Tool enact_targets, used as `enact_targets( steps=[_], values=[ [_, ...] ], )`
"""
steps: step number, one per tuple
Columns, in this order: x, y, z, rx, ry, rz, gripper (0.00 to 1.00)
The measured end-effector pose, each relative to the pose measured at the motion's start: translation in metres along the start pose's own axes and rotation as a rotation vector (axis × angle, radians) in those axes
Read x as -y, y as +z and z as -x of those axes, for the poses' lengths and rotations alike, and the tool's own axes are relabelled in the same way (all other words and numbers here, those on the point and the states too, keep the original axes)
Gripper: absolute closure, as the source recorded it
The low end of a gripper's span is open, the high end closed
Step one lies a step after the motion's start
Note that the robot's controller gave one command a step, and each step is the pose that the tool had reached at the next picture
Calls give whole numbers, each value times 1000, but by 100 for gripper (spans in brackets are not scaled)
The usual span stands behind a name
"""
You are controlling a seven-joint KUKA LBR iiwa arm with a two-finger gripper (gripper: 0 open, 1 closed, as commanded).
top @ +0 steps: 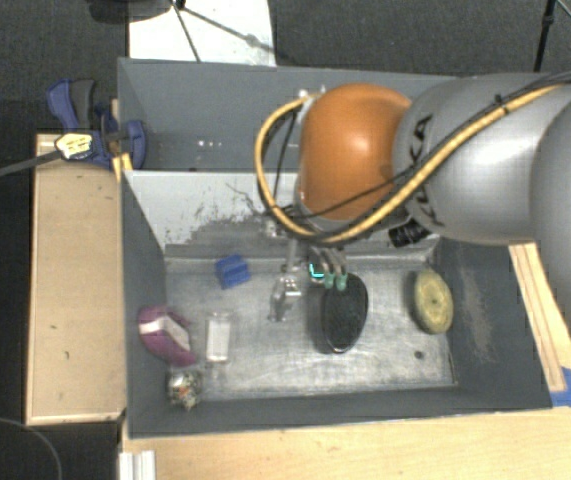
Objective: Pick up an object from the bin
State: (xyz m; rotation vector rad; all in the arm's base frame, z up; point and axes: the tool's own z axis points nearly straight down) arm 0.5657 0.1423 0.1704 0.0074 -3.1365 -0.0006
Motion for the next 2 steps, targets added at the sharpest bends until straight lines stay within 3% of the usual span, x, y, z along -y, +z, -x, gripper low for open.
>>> enact_targets(
  steps=[1, 2],
  values=[
    [116, 40, -30, 2, -3, -3, 0],
    [134, 88, -11, 2, -439, -1, 0]
  ],
)
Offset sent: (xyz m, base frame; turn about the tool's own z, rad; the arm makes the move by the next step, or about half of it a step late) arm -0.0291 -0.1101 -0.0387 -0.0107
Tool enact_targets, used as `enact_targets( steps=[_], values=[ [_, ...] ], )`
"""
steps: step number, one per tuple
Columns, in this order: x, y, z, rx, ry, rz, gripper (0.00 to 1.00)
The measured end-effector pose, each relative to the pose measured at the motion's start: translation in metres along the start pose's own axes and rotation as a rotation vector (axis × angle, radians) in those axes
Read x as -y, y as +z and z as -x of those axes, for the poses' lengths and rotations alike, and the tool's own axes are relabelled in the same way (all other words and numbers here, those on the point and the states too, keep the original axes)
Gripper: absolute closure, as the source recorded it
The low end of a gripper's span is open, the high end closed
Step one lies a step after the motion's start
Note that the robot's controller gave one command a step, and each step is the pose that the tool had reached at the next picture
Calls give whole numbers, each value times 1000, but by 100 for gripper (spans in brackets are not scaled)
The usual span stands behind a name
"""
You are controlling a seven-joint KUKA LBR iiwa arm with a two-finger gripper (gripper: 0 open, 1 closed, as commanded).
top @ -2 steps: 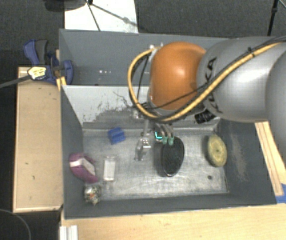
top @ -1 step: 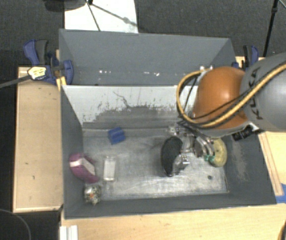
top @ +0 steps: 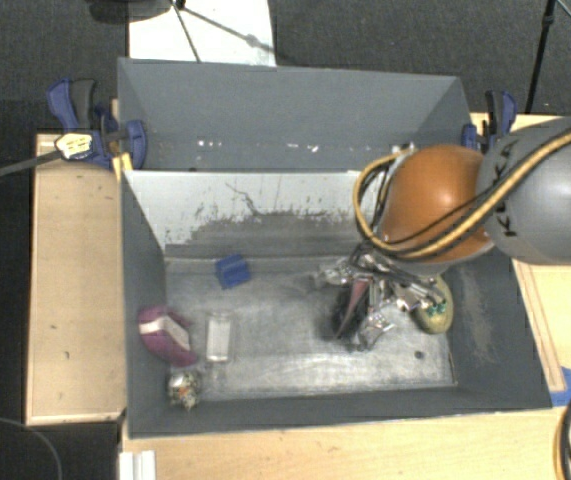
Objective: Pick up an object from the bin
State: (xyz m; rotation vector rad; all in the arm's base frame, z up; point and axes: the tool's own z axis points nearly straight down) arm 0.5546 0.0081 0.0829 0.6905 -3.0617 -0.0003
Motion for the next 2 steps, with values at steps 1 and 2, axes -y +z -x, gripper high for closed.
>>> enact_targets(
  steps=[1, 2],
  values=[
    [-1, -1, 1, 0, 6, 1, 100],
    [-13, -132, 10, 12, 31, -4, 100]
  ],
)
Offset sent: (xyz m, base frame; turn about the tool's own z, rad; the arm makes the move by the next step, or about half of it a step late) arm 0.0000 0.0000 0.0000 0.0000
